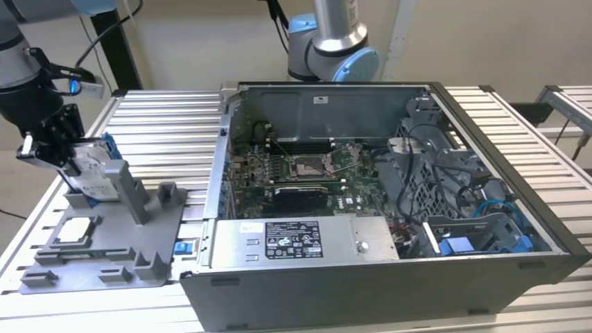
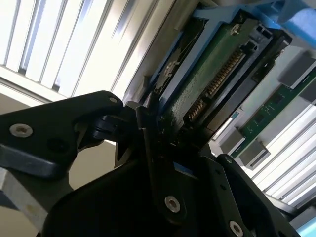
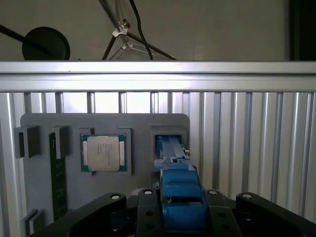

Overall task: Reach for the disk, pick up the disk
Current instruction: 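Pick up the disk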

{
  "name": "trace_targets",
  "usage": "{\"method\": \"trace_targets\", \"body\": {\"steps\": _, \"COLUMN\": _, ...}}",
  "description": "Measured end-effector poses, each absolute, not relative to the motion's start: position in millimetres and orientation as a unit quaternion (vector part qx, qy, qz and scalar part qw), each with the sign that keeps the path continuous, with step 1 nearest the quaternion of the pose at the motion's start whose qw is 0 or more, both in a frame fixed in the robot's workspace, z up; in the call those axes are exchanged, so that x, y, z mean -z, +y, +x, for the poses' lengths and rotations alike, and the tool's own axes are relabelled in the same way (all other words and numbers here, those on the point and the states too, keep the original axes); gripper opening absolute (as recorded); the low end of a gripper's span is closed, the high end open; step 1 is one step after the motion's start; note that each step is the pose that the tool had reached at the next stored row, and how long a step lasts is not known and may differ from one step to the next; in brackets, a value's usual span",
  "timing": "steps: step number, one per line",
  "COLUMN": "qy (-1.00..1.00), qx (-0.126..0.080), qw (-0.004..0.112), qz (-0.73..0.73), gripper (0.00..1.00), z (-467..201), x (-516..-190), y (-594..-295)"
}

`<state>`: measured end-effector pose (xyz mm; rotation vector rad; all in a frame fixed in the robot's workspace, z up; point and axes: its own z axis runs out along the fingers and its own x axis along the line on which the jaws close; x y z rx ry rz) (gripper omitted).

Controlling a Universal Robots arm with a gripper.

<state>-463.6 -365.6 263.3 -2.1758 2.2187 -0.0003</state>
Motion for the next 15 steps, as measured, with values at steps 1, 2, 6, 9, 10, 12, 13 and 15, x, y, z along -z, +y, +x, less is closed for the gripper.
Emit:
{"method": "trace_targets", "body": {"steps": 1, "qy": 0.714, "qx": 0.000, "qw": 0.017, "qz": -0.700, "gripper": 0.00, "z": -463.6, "x": -264.4, "y": -365.6}}
{"method": "trace_targets", "body": {"steps": 2, "qy": 0.714, "qx": 0.000, "qw": 0.017, "qz": -0.700, "gripper": 0.00, "z": -463.6, "x": -265.8, "y": -365.6}}
{"method": "trace_targets", "body": {"steps": 6, "qy": 0.714, "qx": 0.000, "qw": 0.017, "qz": -0.700, "gripper": 0.00, "z": -463.6, "x": -275.5, "y": -365.6}}
{"method": "trace_targets", "body": {"steps": 9, "qy": 0.714, "qx": 0.000, "qw": 0.017, "qz": -0.700, "gripper": 0.00, "z": -463.6, "x": -285.2, "y": -365.6}}
{"method": "trace_targets", "body": {"steps": 10, "qy": 0.714, "qx": 0.000, "qw": 0.017, "qz": -0.700, "gripper": 0.00, "z": -463.6, "x": -288.8, "y": -365.6}}
{"method": "trace_targets", "body": {"steps": 12, "qy": 0.714, "qx": 0.000, "qw": 0.017, "qz": -0.700, "gripper": 0.00, "z": -463.6, "x": -295.9, "y": -365.6}}
{"method": "trace_targets", "body": {"steps": 13, "qy": 0.714, "qx": 0.000, "qw": 0.017, "qz": -0.700, "gripper": 0.00, "z": -463.6, "x": -299.1, "y": -365.6}}
{"method": "trace_targets", "body": {"steps": 15, "qy": 0.714, "qx": 0.000, "qw": 0.017, "qz": -0.700, "gripper": 0.00, "z": -463.6, "x": -305.8, "y": -365.6}}
